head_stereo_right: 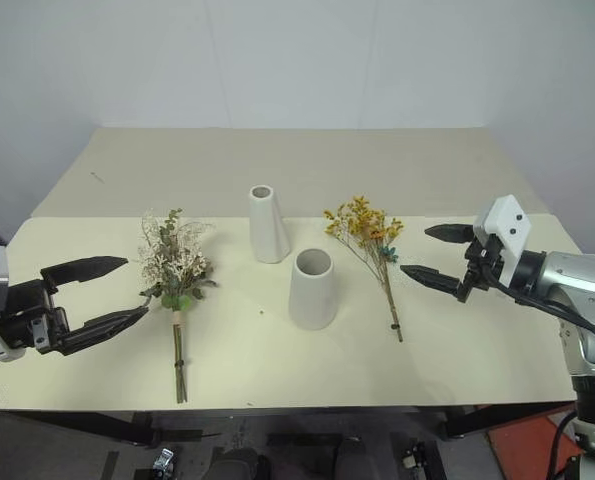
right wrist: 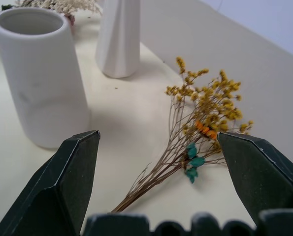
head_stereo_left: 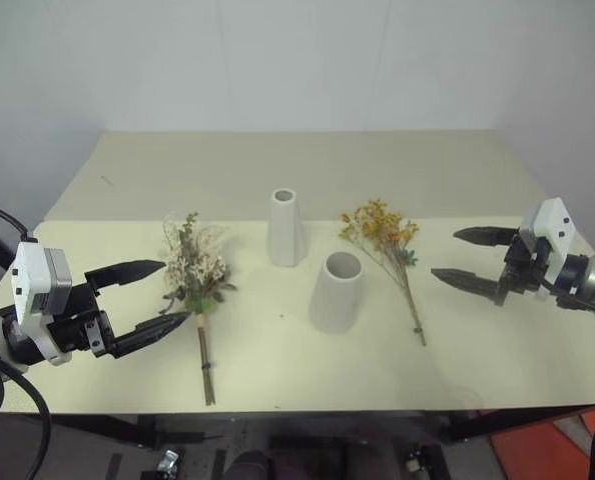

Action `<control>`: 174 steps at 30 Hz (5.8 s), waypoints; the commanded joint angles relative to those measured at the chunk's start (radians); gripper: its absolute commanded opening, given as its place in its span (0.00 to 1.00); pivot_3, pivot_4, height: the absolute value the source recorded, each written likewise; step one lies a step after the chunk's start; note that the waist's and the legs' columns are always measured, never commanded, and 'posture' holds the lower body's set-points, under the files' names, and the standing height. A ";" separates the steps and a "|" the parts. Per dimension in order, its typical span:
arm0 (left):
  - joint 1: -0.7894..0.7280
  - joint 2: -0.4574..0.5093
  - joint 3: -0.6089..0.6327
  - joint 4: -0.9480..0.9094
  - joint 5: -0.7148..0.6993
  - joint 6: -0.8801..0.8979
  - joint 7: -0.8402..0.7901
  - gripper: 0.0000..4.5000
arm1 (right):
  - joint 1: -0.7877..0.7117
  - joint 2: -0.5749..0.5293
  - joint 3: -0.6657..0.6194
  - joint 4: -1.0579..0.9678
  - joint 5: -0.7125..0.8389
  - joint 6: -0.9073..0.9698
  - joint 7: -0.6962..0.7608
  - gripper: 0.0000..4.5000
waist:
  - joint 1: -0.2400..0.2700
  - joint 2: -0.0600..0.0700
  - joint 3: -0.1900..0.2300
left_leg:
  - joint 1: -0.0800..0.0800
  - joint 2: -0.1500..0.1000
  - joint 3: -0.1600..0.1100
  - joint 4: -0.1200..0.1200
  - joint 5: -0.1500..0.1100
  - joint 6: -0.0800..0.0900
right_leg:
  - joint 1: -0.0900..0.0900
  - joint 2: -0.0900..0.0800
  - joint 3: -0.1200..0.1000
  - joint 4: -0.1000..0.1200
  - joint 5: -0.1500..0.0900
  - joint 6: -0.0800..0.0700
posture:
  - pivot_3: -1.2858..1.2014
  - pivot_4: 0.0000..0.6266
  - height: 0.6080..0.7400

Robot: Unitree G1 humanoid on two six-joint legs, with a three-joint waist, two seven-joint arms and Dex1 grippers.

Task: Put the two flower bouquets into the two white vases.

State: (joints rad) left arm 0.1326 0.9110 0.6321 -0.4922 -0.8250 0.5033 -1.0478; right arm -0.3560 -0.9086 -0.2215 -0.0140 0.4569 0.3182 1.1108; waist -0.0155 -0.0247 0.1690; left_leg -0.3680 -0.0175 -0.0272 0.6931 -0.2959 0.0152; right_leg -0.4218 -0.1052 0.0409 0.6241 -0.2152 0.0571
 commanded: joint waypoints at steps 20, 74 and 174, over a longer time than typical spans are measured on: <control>-0.220 0.035 -0.142 0.010 -0.036 0.048 0.018 1.00 | -0.122 -0.037 0.064 -0.158 0.059 0.433 -0.172 0.99 | -0.001 0.000 0.000 | 0.000 0.000 0.000 0.000 0.000 0.000 | -0.001 0.000 0.000 0.001 0.000 0.000 | 0.52 0.24 1.00; -0.336 0.454 -0.589 -0.008 -1.147 0.529 1.547 1.00 | -0.550 0.076 0.180 0.260 -0.016 0.098 0.287 0.99 | -0.016 0.002 0.004 | -0.002 -0.003 -0.004 -0.002 0.000 -0.002 | -0.006 -0.006 0.002 0.003 0.000 0.000 | 0.52 0.24 1.00; -1.424 -0.512 -0.440 1.151 0.232 -0.151 0.264 0.03 | -0.352 0.235 0.061 -0.021 0.025 0.183 -0.200 1.00 | -0.003 0.001 0.005 | -0.021 -0.005 0.001 0.007 0.007 -0.011 | -0.016 -0.003 -0.006 0.007 0.001 0.002 | 0.52 0.24 1.00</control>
State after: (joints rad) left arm -1.2600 0.3967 0.1753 0.6600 -0.5996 0.3753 -0.7702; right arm -0.7035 -0.6555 -0.1238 0.0104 0.4561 0.4933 0.9207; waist -0.0188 -0.0235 0.1743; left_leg -0.3893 -0.0227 -0.0264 0.6997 -0.2892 0.0047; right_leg -0.4377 -0.1084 0.0348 0.6314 -0.2139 0.0596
